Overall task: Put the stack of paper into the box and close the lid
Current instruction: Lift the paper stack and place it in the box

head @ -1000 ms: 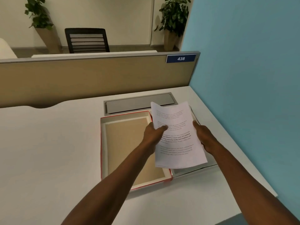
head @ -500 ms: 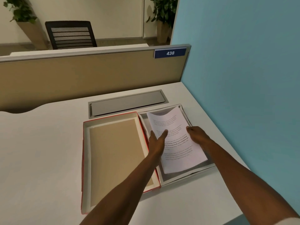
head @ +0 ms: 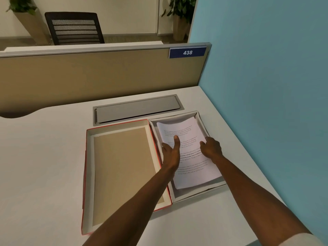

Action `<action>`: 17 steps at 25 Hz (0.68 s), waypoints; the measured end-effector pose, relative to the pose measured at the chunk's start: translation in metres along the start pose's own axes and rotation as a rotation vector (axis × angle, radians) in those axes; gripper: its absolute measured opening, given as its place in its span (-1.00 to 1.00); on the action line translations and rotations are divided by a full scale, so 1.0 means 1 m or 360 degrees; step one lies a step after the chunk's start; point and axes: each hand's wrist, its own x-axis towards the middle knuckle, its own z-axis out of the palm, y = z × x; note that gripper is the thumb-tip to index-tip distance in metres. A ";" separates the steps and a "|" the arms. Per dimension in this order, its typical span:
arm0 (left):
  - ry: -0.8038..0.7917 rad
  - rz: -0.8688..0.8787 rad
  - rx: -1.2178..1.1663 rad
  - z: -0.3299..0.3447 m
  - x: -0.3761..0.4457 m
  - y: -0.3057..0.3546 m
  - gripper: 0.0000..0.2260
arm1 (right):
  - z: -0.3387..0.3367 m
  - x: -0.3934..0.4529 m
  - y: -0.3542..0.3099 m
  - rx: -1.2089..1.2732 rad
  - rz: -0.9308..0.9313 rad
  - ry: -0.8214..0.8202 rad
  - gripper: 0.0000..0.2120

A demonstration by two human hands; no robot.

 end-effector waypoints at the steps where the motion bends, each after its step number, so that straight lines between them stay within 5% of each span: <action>1: 0.0003 0.0011 0.0031 0.002 -0.002 0.000 0.01 | -0.001 0.001 -0.001 0.0000 -0.0018 0.0015 -0.56; 4: 0.0027 0.0023 0.0167 0.002 -0.001 -0.007 -0.14 | -0.002 0.004 0.001 0.0004 -0.0044 -0.0005 -0.55; 8: 0.0066 -0.0005 0.0209 0.004 0.004 -0.012 0.04 | 0.003 0.004 0.009 0.0025 -0.0002 -0.0036 -0.55; 17: 0.0206 -0.0035 0.0249 0.011 0.011 -0.020 -0.13 | 0.018 -0.005 0.015 -0.0124 0.0019 0.0175 -0.64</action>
